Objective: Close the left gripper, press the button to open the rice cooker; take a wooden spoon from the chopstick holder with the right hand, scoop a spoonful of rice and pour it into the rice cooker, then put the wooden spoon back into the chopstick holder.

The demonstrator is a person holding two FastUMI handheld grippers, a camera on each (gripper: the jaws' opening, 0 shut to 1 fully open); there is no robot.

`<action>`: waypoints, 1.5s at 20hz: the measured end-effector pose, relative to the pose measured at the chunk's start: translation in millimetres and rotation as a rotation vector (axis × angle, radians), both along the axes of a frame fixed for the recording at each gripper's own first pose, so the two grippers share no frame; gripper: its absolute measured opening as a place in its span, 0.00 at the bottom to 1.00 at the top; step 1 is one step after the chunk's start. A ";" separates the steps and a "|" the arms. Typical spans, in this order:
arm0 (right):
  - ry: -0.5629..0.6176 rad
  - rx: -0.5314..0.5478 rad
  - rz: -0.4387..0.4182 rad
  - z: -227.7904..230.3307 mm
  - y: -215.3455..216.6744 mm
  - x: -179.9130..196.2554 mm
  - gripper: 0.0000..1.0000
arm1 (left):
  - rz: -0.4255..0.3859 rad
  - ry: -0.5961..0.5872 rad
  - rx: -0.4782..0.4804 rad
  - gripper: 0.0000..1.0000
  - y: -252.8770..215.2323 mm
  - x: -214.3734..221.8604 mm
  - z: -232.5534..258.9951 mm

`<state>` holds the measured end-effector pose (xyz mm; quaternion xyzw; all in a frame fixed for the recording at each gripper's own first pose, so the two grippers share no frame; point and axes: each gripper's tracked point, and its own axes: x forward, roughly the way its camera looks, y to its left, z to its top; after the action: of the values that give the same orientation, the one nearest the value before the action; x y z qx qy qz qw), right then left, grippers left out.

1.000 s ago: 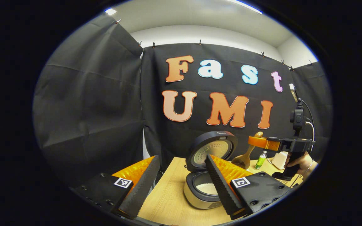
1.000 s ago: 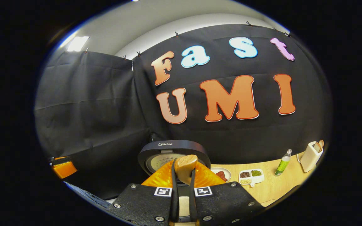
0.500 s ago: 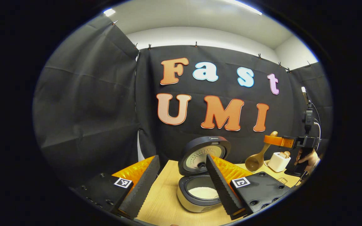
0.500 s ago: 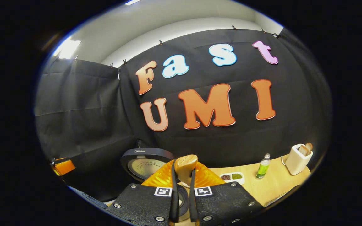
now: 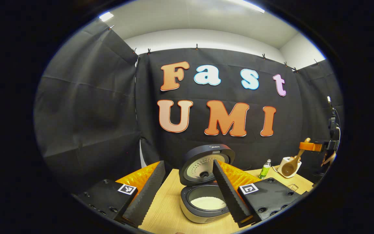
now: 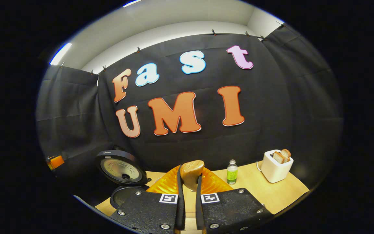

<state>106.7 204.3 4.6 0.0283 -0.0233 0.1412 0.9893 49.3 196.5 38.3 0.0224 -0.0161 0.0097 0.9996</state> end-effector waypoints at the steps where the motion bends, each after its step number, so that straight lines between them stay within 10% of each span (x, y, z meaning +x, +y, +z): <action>1: 0.007 -0.001 -0.016 -3.0 -12.9 -0.5 0.12 | 0.003 -0.007 -0.010 0.97 -3.9 1.8 0.2; 10: 0.121 0.019 -0.109 -59.3 -110.8 12.7 0.12 | 0.068 -0.039 0.003 0.97 -27.5 -1.3 17.2; 30: 0.419 0.257 -0.128 -202.4 -172.6 69.6 0.14 | 0.112 -0.036 0.099 1.00 -79.3 -17.7 35.2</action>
<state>176.3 31.7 -197.8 0.1810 0.1625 0.0653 0.9678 31.6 117.2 73.4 0.0724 -0.0331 0.0653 0.9947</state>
